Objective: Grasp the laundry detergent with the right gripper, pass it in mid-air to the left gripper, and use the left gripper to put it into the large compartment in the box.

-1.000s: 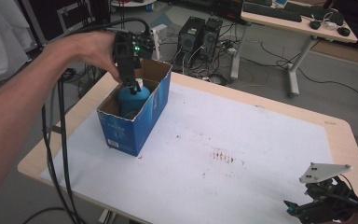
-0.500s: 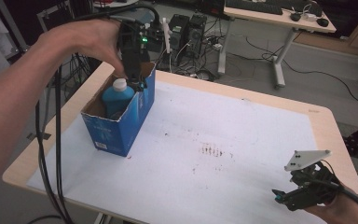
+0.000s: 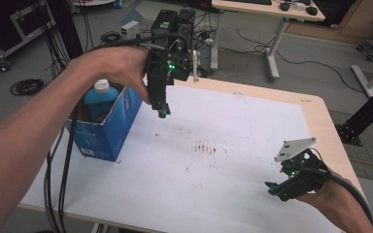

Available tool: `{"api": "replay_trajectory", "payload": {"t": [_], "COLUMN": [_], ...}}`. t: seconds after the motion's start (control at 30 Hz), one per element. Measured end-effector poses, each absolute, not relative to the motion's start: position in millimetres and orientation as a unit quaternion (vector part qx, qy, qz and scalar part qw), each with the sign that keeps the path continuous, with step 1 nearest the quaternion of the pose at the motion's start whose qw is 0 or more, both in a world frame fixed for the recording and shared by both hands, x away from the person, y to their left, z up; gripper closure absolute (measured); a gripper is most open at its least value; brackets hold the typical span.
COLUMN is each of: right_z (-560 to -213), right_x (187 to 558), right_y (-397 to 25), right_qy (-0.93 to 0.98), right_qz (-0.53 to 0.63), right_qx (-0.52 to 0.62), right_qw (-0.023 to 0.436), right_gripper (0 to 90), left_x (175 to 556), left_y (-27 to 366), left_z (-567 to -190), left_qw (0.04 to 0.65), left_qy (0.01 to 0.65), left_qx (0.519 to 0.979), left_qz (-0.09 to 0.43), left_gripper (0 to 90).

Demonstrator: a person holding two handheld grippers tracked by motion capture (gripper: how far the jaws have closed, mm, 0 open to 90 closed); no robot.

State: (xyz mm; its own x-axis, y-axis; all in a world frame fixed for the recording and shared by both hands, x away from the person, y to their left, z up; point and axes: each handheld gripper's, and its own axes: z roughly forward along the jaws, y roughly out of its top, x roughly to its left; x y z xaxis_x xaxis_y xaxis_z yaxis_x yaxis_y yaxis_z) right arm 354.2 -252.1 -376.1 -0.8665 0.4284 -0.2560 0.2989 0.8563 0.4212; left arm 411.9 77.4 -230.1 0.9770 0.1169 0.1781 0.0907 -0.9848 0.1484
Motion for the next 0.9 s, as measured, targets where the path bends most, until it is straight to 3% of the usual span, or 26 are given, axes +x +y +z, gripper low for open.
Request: {"api": "replay_trajectory", "payload": {"t": [0.1, 0.4, 0.9], "right_z": [-376, -372, -371], "right_x": [354, 356, 361], "right_y": [-251, -249, -241], "right_qy": [0.948, 0.949, 0.952], "right_qz": [0.185, 0.181, 0.176], "right_qx": [0.192, 0.191, 0.181], "right_qw": [0.171, 0.176, 0.172], "right_gripper": [12.1, 12.1, 12.1], "left_x": [408, 402, 398], "left_y": [60, 33, 26], "left_z": [-247, -286, -331], "left_qw": [0.067, 0.054, 0.052], "left_qy": [0.034, 0.011, 0.025], "left_qx": [0.994, 0.997, 0.997], "left_qz": [0.085, 0.06, 0.043], "left_gripper": [10.6, 10.6, 10.6]}}
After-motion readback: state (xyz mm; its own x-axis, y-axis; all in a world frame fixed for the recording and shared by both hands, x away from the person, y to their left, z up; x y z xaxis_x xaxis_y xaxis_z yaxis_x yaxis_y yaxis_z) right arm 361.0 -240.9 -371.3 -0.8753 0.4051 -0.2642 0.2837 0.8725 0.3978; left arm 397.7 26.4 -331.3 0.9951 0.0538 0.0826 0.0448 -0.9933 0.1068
